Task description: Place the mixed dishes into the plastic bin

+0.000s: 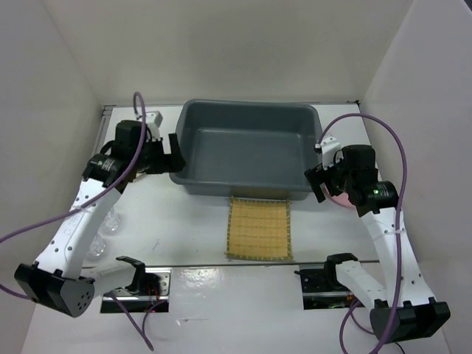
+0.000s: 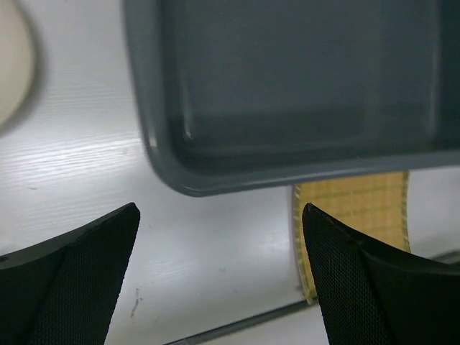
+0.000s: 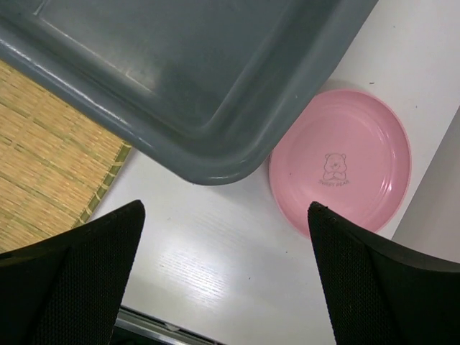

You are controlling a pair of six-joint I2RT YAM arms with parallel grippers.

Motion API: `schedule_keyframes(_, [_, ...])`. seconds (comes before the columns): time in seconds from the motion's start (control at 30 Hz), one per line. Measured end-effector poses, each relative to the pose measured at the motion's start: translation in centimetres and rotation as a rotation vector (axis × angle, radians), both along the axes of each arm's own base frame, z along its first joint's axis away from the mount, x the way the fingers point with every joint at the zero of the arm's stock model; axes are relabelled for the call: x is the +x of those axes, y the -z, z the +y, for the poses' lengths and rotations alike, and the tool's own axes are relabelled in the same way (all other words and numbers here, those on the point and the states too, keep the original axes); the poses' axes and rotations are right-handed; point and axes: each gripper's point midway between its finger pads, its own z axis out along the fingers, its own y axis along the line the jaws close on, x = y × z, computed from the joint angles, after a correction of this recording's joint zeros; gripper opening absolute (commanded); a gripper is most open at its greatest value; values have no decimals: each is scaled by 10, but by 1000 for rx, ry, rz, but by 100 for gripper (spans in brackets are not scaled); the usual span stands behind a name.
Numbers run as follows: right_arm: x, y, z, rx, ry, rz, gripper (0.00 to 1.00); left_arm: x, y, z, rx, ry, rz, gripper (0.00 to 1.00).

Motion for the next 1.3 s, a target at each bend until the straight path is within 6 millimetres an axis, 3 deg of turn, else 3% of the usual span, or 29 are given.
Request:
schedule_keyframes(0.3, [12, 3, 4, 0, -12, -11, 98, -32, 26, -105, -77, 358, 123, 100])
schedule_keyframes(0.4, [15, 2, 5, 9, -11, -21, 98, -56, 49, -148, -102, 509, 209, 100])
schedule_keyframes(0.47, [17, 1, 6, 12, -10, -28, 98, -75, 80, -165, -115, 567, 299, 100])
schedule_keyframes(0.53, [18, 1, 7, 18, -14, -32, 98, -101, 117, -170, -136, 600, 419, 100])
schedule_keyframes(0.6, [17, 1, 11, 26, -41, -31, 87, -126, 148, -161, -142, 597, 539, 100])
schedule_keyframes(0.63, [17, 1, 14, 30, -62, -31, 68, -135, 157, -159, -148, 596, 581, 100])
schedule_keyframes(0.7, [14, 2, 23, 47, -124, -27, 45, -145, 170, -160, -165, 611, 654, 100])
schedule_keyframes(0.73, [13, 3, 27, 48, -159, -28, 35, -143, 176, -163, -166, 629, 656, 100])
schedule_keyframes(0.77, [11, 4, 32, 58, -200, -24, 18, -136, 175, -171, -184, 643, 634, 100])
schedule_keyframes(0.83, [5, 4, 46, 70, -291, -22, 0, -128, 178, -185, -220, 689, 600, 100])
schedule_keyframes(0.97, [-7, 1, 74, 91, -440, -29, 0, -122, 182, -205, -288, 762, 540, 100])
schedule_keyframes(1.07, [-22, 12, 98, 98, -569, 31, 0, -120, 183, -219, -336, 822, 506, 100])
schedule_keyframes(1.17, [-30, 34, 115, 97, -657, 146, 0, -119, 185, -226, -360, 852, 473, 100])
schedule_keyframes(1.3, [-27, 80, 127, 69, -687, 338, 0, -118, 187, -227, -363, 856, 457, 100])
